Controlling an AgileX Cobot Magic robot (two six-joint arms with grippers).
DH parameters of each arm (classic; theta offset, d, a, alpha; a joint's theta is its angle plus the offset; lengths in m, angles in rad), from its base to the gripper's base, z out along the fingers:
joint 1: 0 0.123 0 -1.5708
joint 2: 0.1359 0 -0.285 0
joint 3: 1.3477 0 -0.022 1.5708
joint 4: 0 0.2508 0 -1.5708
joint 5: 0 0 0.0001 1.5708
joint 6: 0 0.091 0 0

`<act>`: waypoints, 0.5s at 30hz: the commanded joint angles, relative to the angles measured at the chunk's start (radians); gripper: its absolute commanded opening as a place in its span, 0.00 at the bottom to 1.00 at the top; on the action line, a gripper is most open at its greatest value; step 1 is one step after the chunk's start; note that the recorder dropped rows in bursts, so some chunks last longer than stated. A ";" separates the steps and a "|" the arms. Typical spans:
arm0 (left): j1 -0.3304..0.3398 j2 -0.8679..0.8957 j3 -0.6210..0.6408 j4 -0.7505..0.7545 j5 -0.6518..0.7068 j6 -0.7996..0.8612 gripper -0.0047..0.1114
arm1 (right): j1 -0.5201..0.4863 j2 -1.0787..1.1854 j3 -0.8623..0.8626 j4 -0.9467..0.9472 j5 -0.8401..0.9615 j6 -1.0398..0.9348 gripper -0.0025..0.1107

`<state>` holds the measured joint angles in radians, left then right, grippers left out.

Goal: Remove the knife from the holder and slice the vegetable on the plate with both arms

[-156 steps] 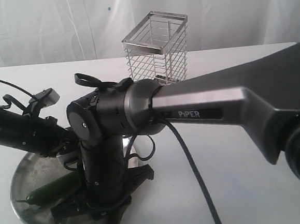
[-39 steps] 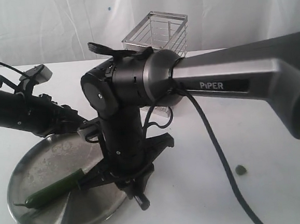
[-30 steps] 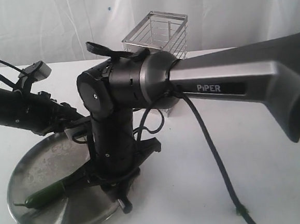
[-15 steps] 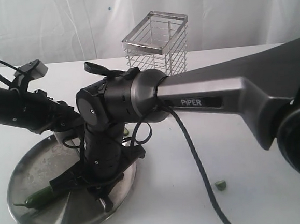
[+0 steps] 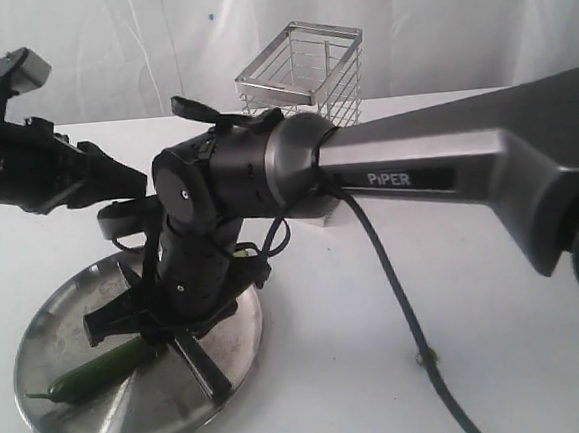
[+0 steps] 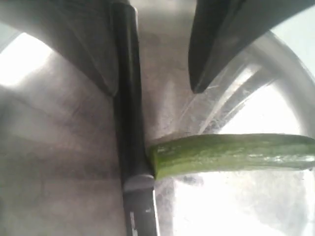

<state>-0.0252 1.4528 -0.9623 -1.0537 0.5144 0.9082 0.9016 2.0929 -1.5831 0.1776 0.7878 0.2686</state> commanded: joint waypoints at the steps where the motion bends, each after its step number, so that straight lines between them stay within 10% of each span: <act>1: 0.056 -0.106 -0.004 0.015 0.008 -0.063 0.37 | 0.010 -0.065 0.003 -0.050 0.018 -0.004 0.40; 10: 0.164 -0.276 -0.004 0.091 -0.023 -0.244 0.26 | 0.040 -0.168 0.160 -0.093 0.005 -0.031 0.40; 15: 0.164 -0.397 -0.002 0.165 -0.043 -0.280 0.04 | 0.045 -0.344 0.311 -0.150 -0.223 0.014 0.32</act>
<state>0.1362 1.1260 -0.9644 -0.9094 0.4661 0.6525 0.9453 1.8527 -1.3387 0.0650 0.7036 0.2560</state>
